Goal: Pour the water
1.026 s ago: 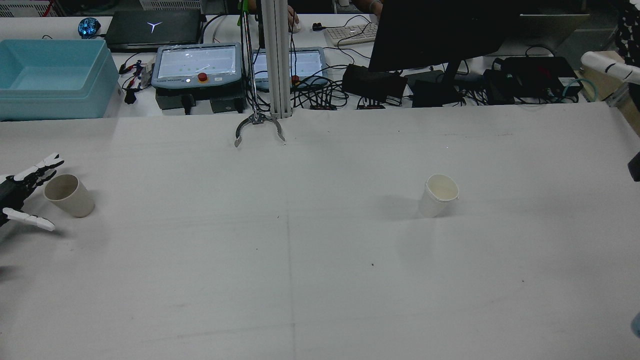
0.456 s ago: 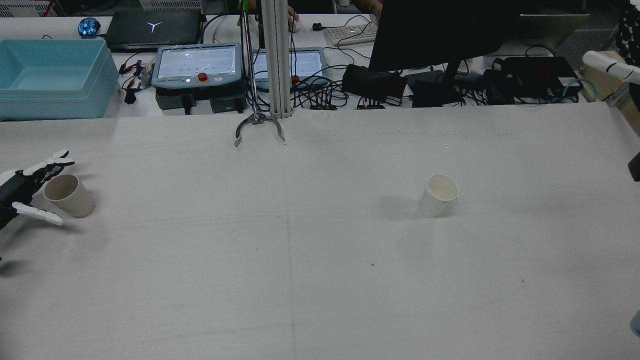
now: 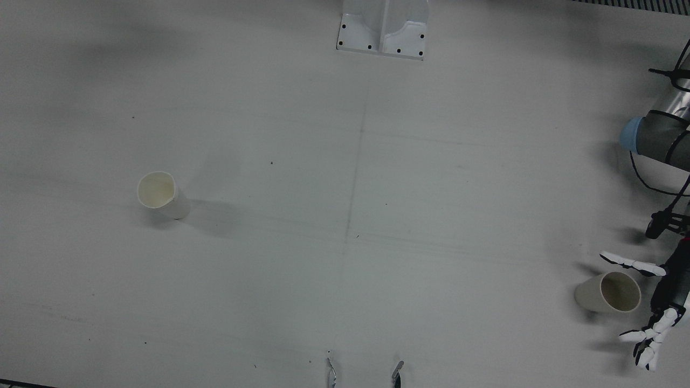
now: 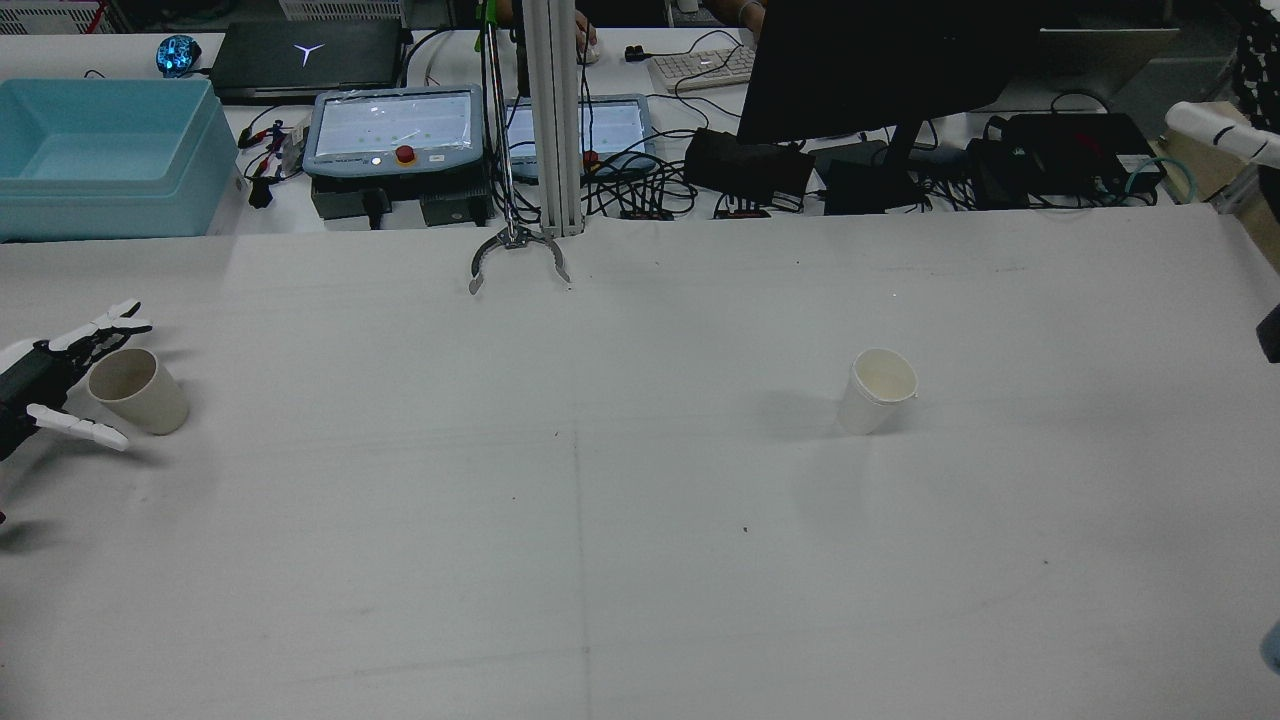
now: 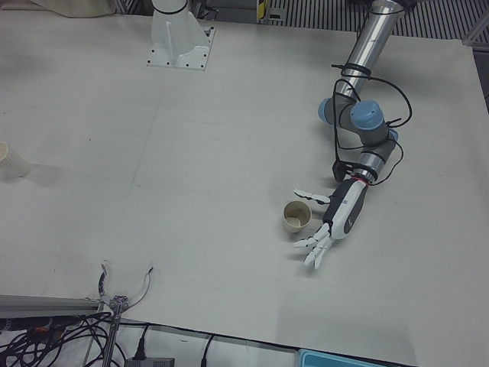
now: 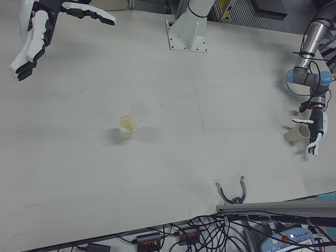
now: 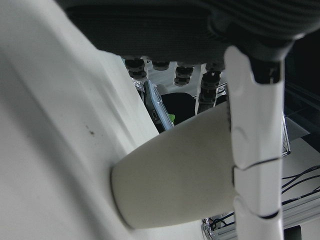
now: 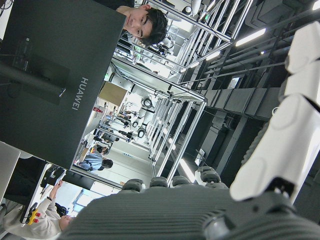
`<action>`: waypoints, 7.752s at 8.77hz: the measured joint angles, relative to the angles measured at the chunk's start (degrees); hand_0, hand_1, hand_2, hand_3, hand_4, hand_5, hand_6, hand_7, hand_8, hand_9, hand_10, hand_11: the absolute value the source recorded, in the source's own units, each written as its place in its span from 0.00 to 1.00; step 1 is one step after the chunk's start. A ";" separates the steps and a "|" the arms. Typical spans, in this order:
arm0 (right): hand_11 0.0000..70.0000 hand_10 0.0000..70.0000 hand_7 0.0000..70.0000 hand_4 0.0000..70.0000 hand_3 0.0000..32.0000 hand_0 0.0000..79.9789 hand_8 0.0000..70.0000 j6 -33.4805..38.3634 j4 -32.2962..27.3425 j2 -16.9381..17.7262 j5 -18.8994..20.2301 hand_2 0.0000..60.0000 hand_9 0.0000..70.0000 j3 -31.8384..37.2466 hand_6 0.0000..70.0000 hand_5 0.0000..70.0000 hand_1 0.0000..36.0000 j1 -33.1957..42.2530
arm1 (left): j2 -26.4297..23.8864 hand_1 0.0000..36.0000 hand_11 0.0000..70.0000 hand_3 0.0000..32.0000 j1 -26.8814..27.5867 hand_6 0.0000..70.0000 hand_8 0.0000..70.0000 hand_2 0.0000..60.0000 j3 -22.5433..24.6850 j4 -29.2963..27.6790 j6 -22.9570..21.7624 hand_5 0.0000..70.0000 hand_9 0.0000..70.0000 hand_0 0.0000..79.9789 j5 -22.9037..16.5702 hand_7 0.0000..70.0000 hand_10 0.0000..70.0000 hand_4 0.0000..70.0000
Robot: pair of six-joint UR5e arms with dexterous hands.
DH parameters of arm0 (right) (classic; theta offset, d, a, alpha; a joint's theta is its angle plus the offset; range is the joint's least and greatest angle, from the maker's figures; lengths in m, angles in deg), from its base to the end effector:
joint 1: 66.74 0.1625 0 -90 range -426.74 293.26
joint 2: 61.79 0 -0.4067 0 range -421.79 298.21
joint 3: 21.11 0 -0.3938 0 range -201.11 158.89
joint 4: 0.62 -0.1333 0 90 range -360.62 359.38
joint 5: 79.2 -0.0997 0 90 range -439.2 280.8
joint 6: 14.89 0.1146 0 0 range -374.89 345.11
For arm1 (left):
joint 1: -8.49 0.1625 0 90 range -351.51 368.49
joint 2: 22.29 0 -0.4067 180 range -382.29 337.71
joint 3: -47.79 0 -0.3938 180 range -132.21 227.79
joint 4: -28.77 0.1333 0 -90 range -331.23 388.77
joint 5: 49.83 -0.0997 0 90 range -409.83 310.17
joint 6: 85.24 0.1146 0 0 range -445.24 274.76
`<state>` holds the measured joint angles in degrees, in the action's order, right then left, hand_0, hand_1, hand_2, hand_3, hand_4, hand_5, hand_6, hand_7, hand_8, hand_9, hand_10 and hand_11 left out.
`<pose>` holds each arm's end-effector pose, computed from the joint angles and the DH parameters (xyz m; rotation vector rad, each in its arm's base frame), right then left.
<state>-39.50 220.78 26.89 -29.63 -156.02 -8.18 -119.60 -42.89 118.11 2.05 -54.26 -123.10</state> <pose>-0.0196 -0.4300 0.3767 0.5772 -2.1123 2.0417 0.2242 -0.5471 0.7196 0.1005 2.1371 -1.5335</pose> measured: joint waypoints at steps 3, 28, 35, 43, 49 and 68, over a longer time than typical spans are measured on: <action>0.00 0.00 0.00 0.06 0.00 0.54 0.00 0.00 0.00 0.06 0.00 0.25 0.01 0.02 0.00 0.02 0.33 0.15 | -0.77 0.62 0.13 0.00 0.78 0.07 0.01 0.00 0.06 0.64 -0.20 0.33 0.01 0.80 -0.22 0.11 0.06 0.32; 0.00 0.00 0.01 0.06 0.00 0.52 0.00 0.04 -0.12 -0.02 -0.09 0.27 0.01 2.38 0.01 0.02 0.32 -0.28 | 0.29 1.00 0.23 0.00 2.19 0.27 0.22 1.00 3.30 5.36 -19.02 1.00 0.35 0.68 8.32 0.49 0.14 0.63; 0.11 0.06 0.00 0.00 0.00 0.57 0.01 0.29 -28.03 -0.93 -2.13 0.23 0.04 33.29 0.00 0.00 0.37 -7.76 | 7.02 1.00 0.23 0.00 2.27 0.29 0.22 1.00 12.22 7.56 -20.69 1.00 0.35 0.74 9.23 0.51 0.14 0.65; 0.08 0.04 0.00 0.00 0.00 0.51 0.01 -7.83 -30.67 -0.32 -27.29 0.27 0.04 35.20 0.00 0.00 0.35 -29.80 | 9.00 1.00 0.23 0.00 2.25 0.29 0.23 1.00 13.49 7.69 -20.79 1.00 0.35 0.74 9.19 0.50 0.14 0.66; 0.00 0.00 0.00 0.00 0.00 0.57 0.00 0.20 -30.46 -0.03 -15.57 0.35 0.00 32.19 0.00 0.00 0.45 -25.11 | 10.45 1.00 0.24 0.00 2.32 0.29 0.23 1.00 13.49 6.69 -20.76 1.00 0.36 0.75 9.26 0.50 0.14 0.66; 0.01 0.00 0.00 0.00 0.00 0.55 0.00 -5.28 -28.98 -6.30 -9.79 0.32 0.00 39.49 0.00 0.00 0.41 -26.95 | 13.26 1.00 0.25 0.00 2.33 0.28 0.23 1.00 12.98 4.24 -20.88 1.00 0.36 0.78 9.55 0.48 0.15 0.65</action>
<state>-44.78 191.80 20.59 -39.42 -116.53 -35.13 -106.34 -40.55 131.09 6.29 -75.14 -113.55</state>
